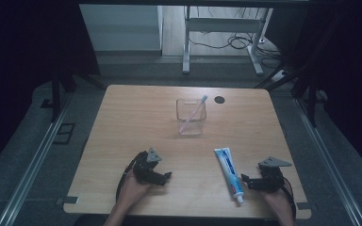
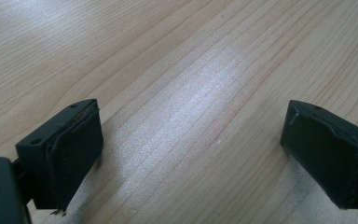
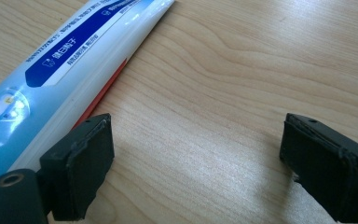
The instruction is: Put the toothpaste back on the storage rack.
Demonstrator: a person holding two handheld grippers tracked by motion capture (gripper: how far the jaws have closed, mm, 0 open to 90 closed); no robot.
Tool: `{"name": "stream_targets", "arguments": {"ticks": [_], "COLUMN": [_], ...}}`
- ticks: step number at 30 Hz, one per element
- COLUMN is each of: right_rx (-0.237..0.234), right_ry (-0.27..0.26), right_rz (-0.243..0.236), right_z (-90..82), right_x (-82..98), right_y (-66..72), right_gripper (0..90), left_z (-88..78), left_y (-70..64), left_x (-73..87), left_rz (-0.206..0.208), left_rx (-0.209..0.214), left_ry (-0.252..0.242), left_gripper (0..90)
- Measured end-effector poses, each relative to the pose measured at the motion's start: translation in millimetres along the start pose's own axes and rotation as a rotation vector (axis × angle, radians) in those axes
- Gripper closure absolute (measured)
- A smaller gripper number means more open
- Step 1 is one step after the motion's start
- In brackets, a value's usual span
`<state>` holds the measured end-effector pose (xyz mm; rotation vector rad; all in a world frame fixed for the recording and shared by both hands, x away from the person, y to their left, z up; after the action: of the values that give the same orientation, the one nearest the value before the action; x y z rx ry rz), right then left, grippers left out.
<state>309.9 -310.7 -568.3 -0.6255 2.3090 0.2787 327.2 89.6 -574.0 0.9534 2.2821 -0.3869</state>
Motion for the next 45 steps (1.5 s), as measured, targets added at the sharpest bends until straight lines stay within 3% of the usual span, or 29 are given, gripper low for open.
{"name": "stream_targets", "arguments": {"ticks": [15,20,23,28,31,38,45], "right_rx": [-0.050,-0.047,-0.058,-0.122,-0.134,-0.138,-0.214], "right_ry": [-0.005,-0.009,-0.009,-0.008,-0.004,-0.002,0.008], "right_rz": [-0.037,-0.041,-0.013,0.035,0.020,-0.004,-0.039], "right_z": [-5.8,-11.6,-15.9,-20.8,-24.5,-33.7,-37.3], "right_x": [-5.6,-8.8,-10.2,-12.0,-14.0,-23.2,-33.9], "right_y": [7.6,8.8,8.3,9.5,12.9,22.5,39.6], "right_gripper": [8.9,8.9,8.7,6.0,4.9,22.8,42.3], "left_z": [-0.1,-0.1,-0.1,-0.1,-0.1,-0.1,-0.1], "left_y": [-0.8,-0.9,-0.9,-0.9,-0.9,-0.9,-0.9], "left_x": [0.0,0.0,0.0,0.0,0.0,0.0,0.0], "left_rz": [-0.007,-0.008,-0.007,-0.008,-0.008,-0.008,-0.008], "left_rx": [-0.006,-0.009,-0.009,-0.009,-0.009,-0.009,-0.009], "left_ry": [-0.001,-0.002,-0.002,-0.002,-0.002,-0.002,-0.002], "left_gripper": [6.1,6.3,6.3,6.3,6.3,6.3,6.3]}}
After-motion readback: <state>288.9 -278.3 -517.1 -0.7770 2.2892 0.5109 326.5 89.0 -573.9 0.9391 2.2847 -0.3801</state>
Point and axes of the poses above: each handheld gripper's, and its own axes: z roughly forward along the jaws, x roughly out of its underside, y roughly to its left, the point moved 4 cm from there along z, roughly forward along the jaws, and after that the axes turned 2 degrees about y, right-handed, at the moved point
